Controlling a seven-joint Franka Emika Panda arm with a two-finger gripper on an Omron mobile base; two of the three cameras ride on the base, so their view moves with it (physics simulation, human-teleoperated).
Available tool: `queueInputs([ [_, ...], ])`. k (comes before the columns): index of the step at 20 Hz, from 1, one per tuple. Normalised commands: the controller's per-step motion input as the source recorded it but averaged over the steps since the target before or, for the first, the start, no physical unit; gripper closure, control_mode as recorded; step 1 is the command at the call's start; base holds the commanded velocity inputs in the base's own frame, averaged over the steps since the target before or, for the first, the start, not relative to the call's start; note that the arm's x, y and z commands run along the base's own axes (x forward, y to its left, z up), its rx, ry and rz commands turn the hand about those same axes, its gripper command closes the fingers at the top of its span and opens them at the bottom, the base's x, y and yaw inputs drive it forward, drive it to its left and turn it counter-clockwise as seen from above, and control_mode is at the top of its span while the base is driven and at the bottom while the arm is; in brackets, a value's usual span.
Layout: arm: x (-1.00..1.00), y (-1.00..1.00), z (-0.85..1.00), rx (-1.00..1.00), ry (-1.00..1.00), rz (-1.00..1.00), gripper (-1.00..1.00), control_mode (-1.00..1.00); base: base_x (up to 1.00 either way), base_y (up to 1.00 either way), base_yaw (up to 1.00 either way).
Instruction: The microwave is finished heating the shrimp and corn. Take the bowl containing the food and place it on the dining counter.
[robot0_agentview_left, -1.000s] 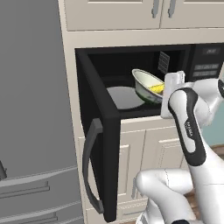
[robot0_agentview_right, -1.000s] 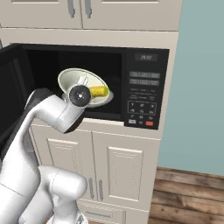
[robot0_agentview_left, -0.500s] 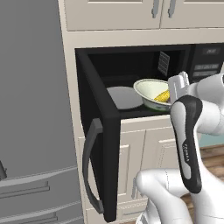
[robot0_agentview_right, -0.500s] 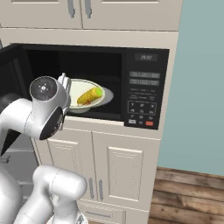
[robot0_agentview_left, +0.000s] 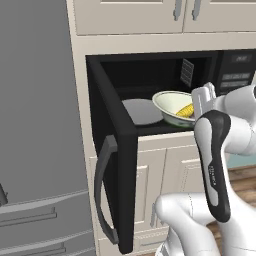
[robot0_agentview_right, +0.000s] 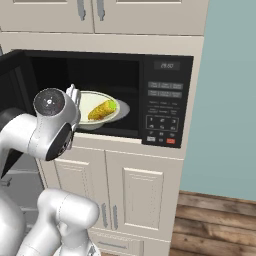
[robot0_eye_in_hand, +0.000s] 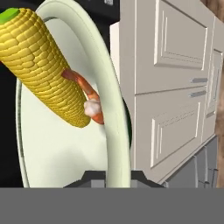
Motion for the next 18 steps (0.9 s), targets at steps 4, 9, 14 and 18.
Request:
queueInputs([
  [4,0.0,-0.06,0.0,0.0,0.0,0.0,1.0,1.0,-0.02,-0.17,0.0],
  [9,0.0,0.0,0.0,0.0,0.0,0.0,1.0,1.0,-0.18,-0.9,0.02],
  [14,0.0,0.0,0.0,0.0,0.0,0.0,1.0,1.0,-0.47,-0.81,0.31],
  [18,0.0,0.0,0.0,0.0,0.0,0.0,1.0,1.0,-0.57,-0.13,0.95],
])
